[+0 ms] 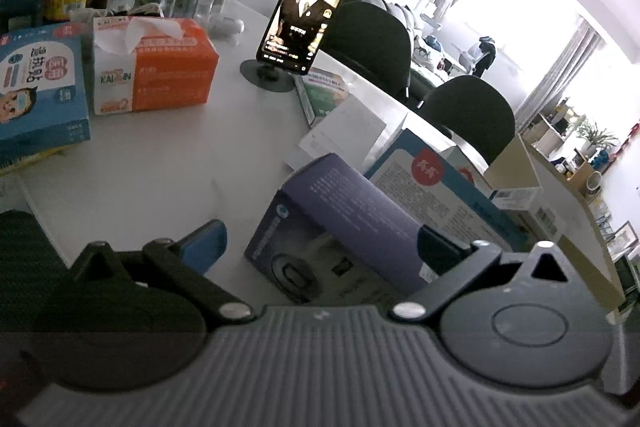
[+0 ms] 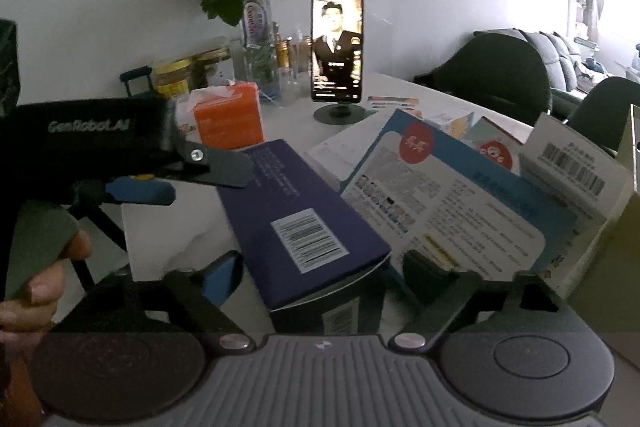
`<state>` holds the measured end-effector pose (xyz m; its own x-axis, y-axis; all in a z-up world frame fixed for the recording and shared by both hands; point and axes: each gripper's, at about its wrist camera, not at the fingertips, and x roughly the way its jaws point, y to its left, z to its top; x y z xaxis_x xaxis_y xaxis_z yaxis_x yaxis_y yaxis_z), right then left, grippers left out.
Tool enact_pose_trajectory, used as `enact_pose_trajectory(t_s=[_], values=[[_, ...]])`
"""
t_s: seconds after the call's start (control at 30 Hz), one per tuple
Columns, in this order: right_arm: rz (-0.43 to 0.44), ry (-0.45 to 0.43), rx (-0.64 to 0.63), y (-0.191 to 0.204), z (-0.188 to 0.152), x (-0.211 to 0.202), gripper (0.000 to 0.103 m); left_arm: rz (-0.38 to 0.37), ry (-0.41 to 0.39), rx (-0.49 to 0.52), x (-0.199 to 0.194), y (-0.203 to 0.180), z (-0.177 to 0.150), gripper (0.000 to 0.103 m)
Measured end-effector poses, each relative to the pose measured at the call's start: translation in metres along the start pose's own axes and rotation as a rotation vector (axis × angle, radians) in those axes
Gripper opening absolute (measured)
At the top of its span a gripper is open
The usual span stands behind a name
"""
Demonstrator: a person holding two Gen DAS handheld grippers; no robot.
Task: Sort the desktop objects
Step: 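Move the right gripper toward the dark navy box among the boxes, then close the right gripper on the dark navy box and lift it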
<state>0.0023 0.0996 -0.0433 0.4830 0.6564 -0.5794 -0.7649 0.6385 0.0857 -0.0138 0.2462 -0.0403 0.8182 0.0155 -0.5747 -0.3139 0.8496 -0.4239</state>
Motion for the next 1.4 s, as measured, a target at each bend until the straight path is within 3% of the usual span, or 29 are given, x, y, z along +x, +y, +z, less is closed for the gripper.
enact_pose_trajectory(t_s=[0.03, 0.3, 0.57, 0.87, 1.23, 1.4], values=[[0.007, 0.000, -0.002, 0.001, -0.001, 0.000, 0.080, -0.001, 0.000, 0.001, 0.000, -0.001, 0.000, 0.103], [-0.012, -0.003, 0.002, 0.004, -0.004, -0.006, 0.076, 0.017, 0.001, 0.041, -0.001, -0.008, -0.005, 0.103], [-0.013, 0.015, 0.026, -0.001, -0.010, -0.021, 0.074, -0.015, -0.003, 0.054, 0.003, -0.011, -0.009, 0.103], [-0.008, 0.061, 0.039, -0.008, -0.017, -0.042, 0.073, -0.135, 0.045, 0.059, 0.018, -0.019, -0.019, 0.103], [0.014, 0.176, 0.026, -0.019, -0.020, -0.068, 0.073, -0.243, 0.019, 0.155, 0.019, -0.040, -0.024, 0.103], [0.008, 0.207, 0.018, -0.021, -0.023, -0.078, 0.073, -0.320, 0.071, 0.170, 0.026, -0.047, -0.028, 0.103]])
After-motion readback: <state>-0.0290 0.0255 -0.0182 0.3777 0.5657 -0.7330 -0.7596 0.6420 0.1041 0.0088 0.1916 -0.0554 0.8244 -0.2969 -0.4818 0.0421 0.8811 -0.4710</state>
